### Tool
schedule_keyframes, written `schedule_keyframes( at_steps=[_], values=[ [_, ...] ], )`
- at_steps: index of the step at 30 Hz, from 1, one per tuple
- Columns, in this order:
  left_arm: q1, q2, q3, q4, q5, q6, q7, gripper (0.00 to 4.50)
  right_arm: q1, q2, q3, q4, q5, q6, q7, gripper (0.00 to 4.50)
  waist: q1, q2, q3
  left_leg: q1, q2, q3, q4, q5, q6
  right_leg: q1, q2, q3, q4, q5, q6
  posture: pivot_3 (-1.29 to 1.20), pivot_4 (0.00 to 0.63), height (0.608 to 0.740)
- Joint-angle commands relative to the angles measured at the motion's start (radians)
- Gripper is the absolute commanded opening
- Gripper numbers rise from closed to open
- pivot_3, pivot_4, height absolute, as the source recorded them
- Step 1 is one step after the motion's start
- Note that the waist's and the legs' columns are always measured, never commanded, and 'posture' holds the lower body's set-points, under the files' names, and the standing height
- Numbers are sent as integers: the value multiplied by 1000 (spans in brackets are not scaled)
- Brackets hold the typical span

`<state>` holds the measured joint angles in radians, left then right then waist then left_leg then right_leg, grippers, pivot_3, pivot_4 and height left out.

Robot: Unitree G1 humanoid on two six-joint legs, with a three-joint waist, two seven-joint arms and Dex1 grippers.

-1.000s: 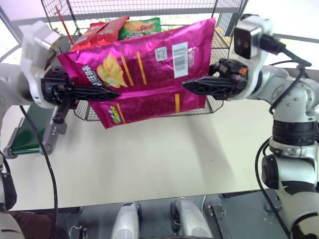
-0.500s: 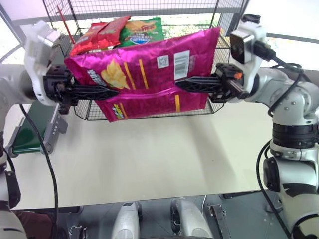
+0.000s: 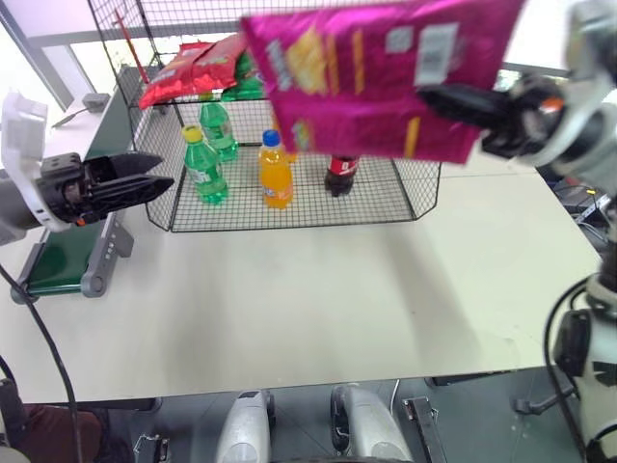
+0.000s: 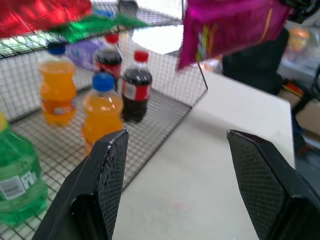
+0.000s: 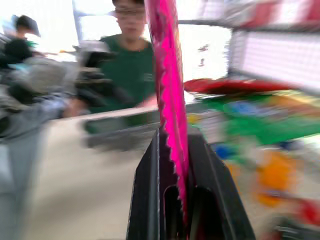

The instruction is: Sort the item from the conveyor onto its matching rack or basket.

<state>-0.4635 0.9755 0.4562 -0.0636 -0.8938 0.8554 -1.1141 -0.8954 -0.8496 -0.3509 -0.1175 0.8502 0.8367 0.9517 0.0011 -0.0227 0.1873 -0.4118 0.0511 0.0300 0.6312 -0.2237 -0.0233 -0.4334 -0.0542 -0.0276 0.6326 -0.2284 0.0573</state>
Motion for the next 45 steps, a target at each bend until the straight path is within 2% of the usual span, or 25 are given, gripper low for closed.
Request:
schedule_keyframes(
  at_steps=[1, 4, 8, 10, 13, 18, 23, 29, 37, 40, 45],
  values=[
    [5, -66, 62, -102, -79, 23, 124, 3246, -12, -77, -112, -100, -105, -125, -133, 0, 3, 0, 0, 0, 0, 0, 0, 0, 0, 0, 0, 0, 0, 0, 0, 0, 150, 740],
    [-11, -116, 52, -144, -111, 31, 200, 3246, -1, -87, -49, -147, -244, -266, -194, 0, 4, 0, 0, 1, 0, 0, 0, 0, 0, 0, 0, 0, 0, 0, 0, 0, 150, 740],
    [-22, -166, 23, -185, -145, 36, 255, 3246, 10, -43, 189, -151, -553, -571, -240, 0, -15, 0, 0, 2, 0, 1, 1, 0, 0, 1, 1, 2, 0, 0, 0, 0, 150, 740],
    [-20, -183, 14, -195, -151, 31, 275, 3246, 1, -25, 304, -84, -726, -765, -261, 0, -21, 0, 0, 3, 0, 1, 0, 0, 0, 1, 1, 3, 0, 1, 2, 0, 150, 740],
    [-8, -199, 16, -216, -166, 25, 305, 3246, -17, -26, 401, 52, -930, -980, -312, 0, -18, 0, 0, 2, 0, 1, 0, 0, 0, 1, 2, 3, 0, 2, 3, 0, 150, 740],
    [51, -224, 51, -277, -216, 21, 368, 3246, -80, -18, 505, 243, -1249, -1163, -515, 0, -13, -1, 0, 1, 0, 1, 0, 0, 0, 0, 2, 4, -1, 1, 2, 0, 150, 740],
    [96, -225, 73, -305, -253, 12, 411, 3246, -100, -12, 492, 286, -1356, -1211, -632, 0, -15, -1, 0, 1, 0, 1, 0, 1, -1, 0, 2, 4, -1, 0, 0, 0, 150, 740],
    [86, -238, 46, -270, -247, -13, 423, 3246, -145, -62, 465, 298, -1510, -1260, -817, 0, -13, -1, 0, 1, 0, 1, 0, 1, -1, 0, 2, 4, -1, 0, 0, 0, 150, 740],
    [69, -264, 20, -253, -249, -33, 435, 3246, -153, -115, 519, 351, -1702, -1337, -968, 0, -15, -1, 0, 1, 0, 1, 0, 1, -1, 0, 2, 5, -1, 0, -1, 0, 150, 740],
    [67, -269, 19, -251, -255, -37, 443, 3246, -155, -82, 578, 436, -1751, -1359, -1000, 0, -21, -1, 0, 2, 0, 2, 0, 1, -1, 1, 2, 5, -1, 0, -1, 0, 150, 740],
    [70, -285, 5, -252, -244, -49, 455, 3246, -195, 67, 683, 633, -1815, -1295, -1028, 0, -23, -1, 0, 2, 0, 2, 0, 1, -1, 1, 3, 6, 0, 0, -1, 0, 150, 740]
  ],
)
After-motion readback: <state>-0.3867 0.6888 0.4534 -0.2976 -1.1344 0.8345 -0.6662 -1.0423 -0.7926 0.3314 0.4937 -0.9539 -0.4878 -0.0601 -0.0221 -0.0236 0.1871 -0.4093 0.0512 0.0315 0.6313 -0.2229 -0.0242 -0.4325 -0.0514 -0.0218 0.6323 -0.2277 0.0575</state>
